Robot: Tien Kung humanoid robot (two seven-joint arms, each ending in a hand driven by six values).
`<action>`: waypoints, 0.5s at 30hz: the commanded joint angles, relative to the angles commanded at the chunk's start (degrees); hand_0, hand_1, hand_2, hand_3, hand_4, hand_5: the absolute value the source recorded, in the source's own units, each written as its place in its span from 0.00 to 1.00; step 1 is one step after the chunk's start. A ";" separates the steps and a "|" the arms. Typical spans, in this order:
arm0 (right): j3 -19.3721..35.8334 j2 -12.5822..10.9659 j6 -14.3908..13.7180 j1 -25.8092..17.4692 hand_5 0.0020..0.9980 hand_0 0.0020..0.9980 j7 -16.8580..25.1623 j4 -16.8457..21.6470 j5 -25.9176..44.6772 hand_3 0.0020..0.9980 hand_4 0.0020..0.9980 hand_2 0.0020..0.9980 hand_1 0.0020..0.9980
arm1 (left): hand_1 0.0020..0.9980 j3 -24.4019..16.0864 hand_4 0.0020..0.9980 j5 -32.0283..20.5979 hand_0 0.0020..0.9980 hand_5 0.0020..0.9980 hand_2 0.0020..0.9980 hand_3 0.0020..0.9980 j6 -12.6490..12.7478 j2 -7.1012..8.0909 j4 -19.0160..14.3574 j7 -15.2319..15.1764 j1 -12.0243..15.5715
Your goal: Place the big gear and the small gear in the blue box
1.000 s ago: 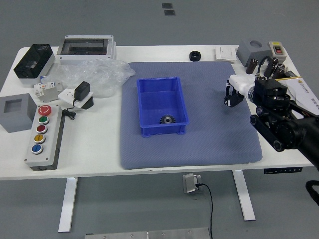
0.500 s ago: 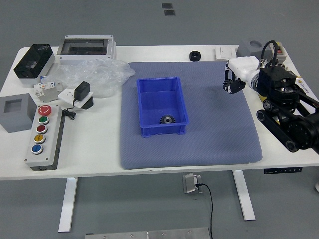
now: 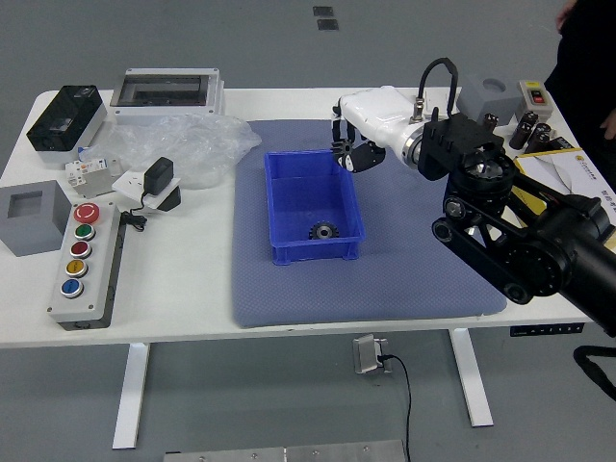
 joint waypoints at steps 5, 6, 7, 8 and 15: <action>-0.93 2.05 -0.24 -0.52 0.10 0.59 -0.10 -1.00 0.67 0.44 0.66 0.41 0.40 | 0.84 0.04 0.51 0.09 0.83 0.08 0.84 0.83 -0.01 -0.12 0.00 0.02 -0.01; -1.02 2.40 -0.22 -0.69 0.09 0.60 -0.10 -1.32 0.84 0.55 0.69 0.48 0.46 | 0.84 -0.06 0.51 0.18 0.83 0.08 0.84 0.83 -0.02 -0.15 0.00 0.05 0.02; -1.07 2.67 -0.18 -0.81 0.09 0.60 -0.09 -1.56 0.97 0.55 0.69 0.48 0.46 | 0.84 -0.17 0.51 0.28 0.83 0.08 0.84 0.83 -0.03 -0.17 0.00 0.08 0.03; -1.10 2.94 -0.12 -0.92 0.09 0.60 -0.10 -1.78 1.08 0.55 0.69 0.48 0.46 | 0.84 -0.28 0.51 0.37 0.83 0.08 0.84 0.83 -0.04 -0.19 0.00 0.11 0.05; -0.72 3.77 1.95 -1.03 0.34 0.54 -0.14 -3.00 1.69 0.66 0.75 0.61 0.52 | 0.84 -0.33 0.51 0.27 0.83 0.08 0.84 0.83 -0.02 -0.32 0.00 0.05 -0.05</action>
